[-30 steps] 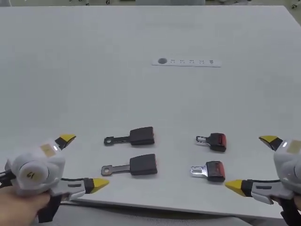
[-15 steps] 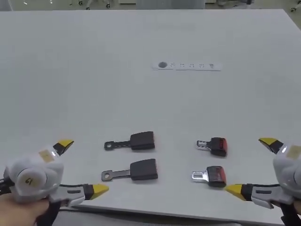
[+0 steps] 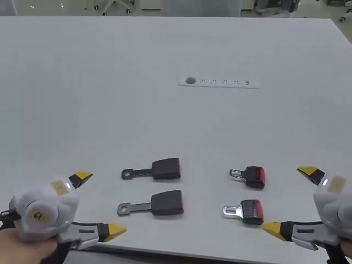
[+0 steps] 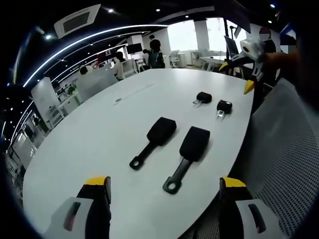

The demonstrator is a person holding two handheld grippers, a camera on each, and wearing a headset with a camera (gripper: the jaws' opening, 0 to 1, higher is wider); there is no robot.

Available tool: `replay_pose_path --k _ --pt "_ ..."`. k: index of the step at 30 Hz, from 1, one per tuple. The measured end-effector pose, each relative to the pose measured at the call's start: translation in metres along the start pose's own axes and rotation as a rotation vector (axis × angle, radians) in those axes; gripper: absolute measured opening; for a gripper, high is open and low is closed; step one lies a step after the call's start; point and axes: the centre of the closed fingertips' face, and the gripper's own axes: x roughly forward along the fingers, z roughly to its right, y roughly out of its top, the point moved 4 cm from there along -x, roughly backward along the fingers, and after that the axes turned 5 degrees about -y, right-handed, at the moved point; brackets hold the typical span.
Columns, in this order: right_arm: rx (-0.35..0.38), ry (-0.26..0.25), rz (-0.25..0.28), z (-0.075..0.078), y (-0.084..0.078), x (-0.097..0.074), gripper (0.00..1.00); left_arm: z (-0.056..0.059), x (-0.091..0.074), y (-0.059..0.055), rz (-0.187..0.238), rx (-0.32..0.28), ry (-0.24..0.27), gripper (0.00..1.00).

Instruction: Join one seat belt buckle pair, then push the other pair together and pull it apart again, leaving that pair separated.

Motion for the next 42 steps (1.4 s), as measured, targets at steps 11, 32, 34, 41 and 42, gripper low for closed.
replay_pose_path --k 11,32,34,41,42 --pt "-0.05 0.069 -0.036 -0.006 -0.003 0.002 0.79 -0.004 0.009 0.004 -0.046 0.054 -0.102 0.93" --pt "-0.118 0.249 -0.067 -0.023 -0.008 0.022 0.51 0.023 0.076 0.041 -0.143 0.179 -0.305 0.68" --pt "-0.137 0.268 -0.079 -0.024 -0.01 0.027 0.5 0.031 0.082 0.041 -0.16 0.19 -0.346 0.66" --pt "-0.195 0.31 -0.091 -0.025 -0.009 0.038 0.47 0.035 0.098 0.038 -0.212 0.211 -0.354 0.59" --pt "-0.202 0.317 -0.097 -0.026 -0.01 0.04 0.47 0.035 0.1 0.038 -0.215 0.215 -0.354 0.58"
